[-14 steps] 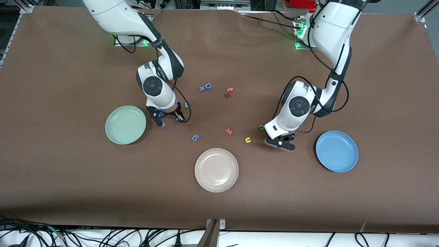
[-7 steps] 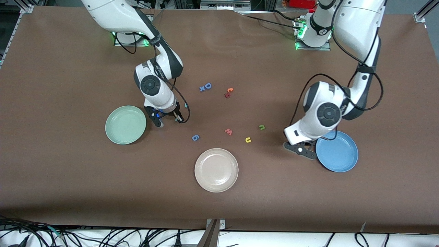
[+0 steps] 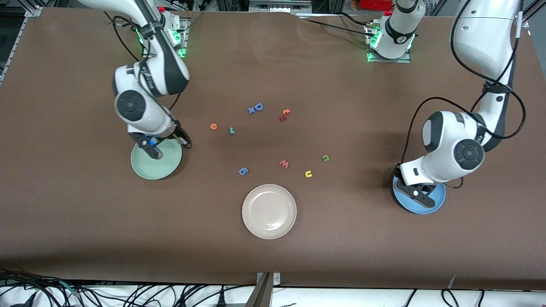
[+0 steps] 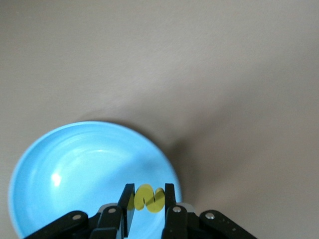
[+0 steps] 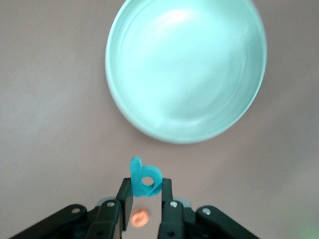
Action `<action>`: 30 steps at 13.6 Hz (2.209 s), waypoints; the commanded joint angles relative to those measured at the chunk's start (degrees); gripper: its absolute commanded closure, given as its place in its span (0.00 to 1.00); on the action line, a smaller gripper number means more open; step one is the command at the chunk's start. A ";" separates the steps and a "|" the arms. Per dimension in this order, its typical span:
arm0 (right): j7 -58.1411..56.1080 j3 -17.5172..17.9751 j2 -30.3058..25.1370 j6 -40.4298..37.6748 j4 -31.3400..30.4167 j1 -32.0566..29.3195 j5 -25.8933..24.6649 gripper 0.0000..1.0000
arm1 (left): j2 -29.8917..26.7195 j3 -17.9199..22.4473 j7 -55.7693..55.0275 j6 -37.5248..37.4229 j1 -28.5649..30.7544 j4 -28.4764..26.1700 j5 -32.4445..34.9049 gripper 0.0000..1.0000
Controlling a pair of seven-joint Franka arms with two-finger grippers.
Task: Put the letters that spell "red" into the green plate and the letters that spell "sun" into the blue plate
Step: 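Drop the yellow 2 in the blue plate while the right gripper drops b in green, then grasp the green u with the left gripper while the right gripper grasps orange e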
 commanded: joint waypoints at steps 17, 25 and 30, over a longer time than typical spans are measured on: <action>8.56 7.44 4.11 6.82 -2.61 -0.43 2.09 0.06 | 2.04 -7.74 -35.65 -6.65 -3.42 2.06 1.57 0.00; 12.97 12.55 4.46 21.69 -13.33 -0.16 2.09 0.06 | 3.09 -8.09 -57.35 -0.61 -14.06 -0.04 0.96 0.00; 16.40 13.17 4.82 21.77 -14.12 1.95 2.09 0.06 | 3.70 -8.09 -61.66 10.29 -16.44 -6.72 1.04 0.00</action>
